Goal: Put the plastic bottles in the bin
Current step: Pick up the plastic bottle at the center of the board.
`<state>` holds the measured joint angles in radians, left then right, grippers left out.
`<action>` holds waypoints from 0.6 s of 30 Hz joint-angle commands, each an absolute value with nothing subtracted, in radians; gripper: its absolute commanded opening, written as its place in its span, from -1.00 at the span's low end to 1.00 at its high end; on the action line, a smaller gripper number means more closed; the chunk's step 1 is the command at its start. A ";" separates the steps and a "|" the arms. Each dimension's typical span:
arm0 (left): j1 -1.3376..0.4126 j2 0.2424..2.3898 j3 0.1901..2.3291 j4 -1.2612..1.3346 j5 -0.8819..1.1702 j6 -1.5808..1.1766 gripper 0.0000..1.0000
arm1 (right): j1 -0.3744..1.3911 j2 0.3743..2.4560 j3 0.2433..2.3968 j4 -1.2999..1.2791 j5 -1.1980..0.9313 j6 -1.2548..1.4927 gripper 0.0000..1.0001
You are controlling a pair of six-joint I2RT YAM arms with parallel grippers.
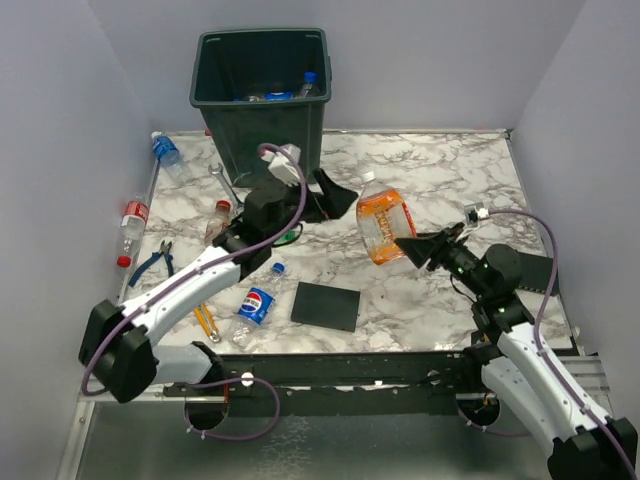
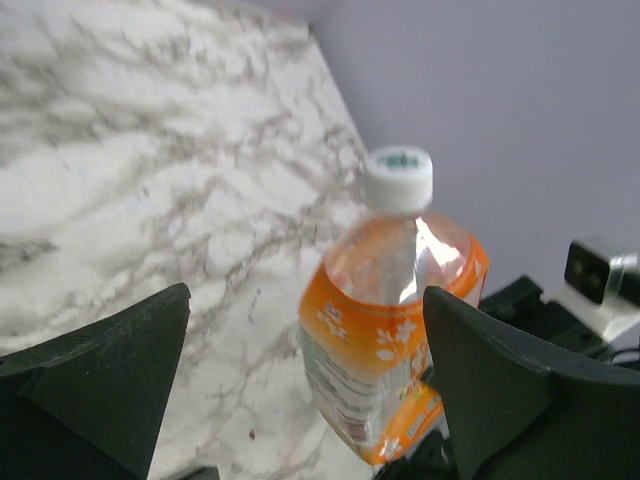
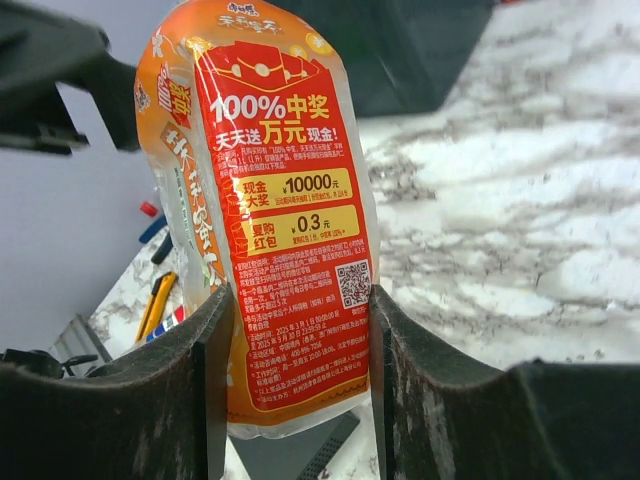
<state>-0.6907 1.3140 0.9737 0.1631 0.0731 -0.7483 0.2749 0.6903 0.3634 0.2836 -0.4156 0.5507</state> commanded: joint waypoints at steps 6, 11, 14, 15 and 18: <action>-0.643 1.133 0.972 0.377 0.084 -0.730 0.98 | 0.291 0.530 0.369 0.331 -0.430 0.472 -0.57; -0.643 1.264 1.077 0.421 0.277 -0.807 0.98 | 0.296 0.566 0.376 0.401 -0.457 0.492 -0.59; -0.653 1.316 1.120 0.428 0.346 -0.820 0.98 | 0.297 0.572 0.386 0.400 -0.458 0.490 -0.60; -0.657 1.325 1.126 0.429 0.350 -0.818 0.98 | 0.298 0.573 0.388 0.401 -0.459 0.489 -0.60; -0.669 1.345 1.137 0.430 0.355 -0.803 0.96 | 0.299 0.575 0.394 0.396 -0.463 0.488 -0.60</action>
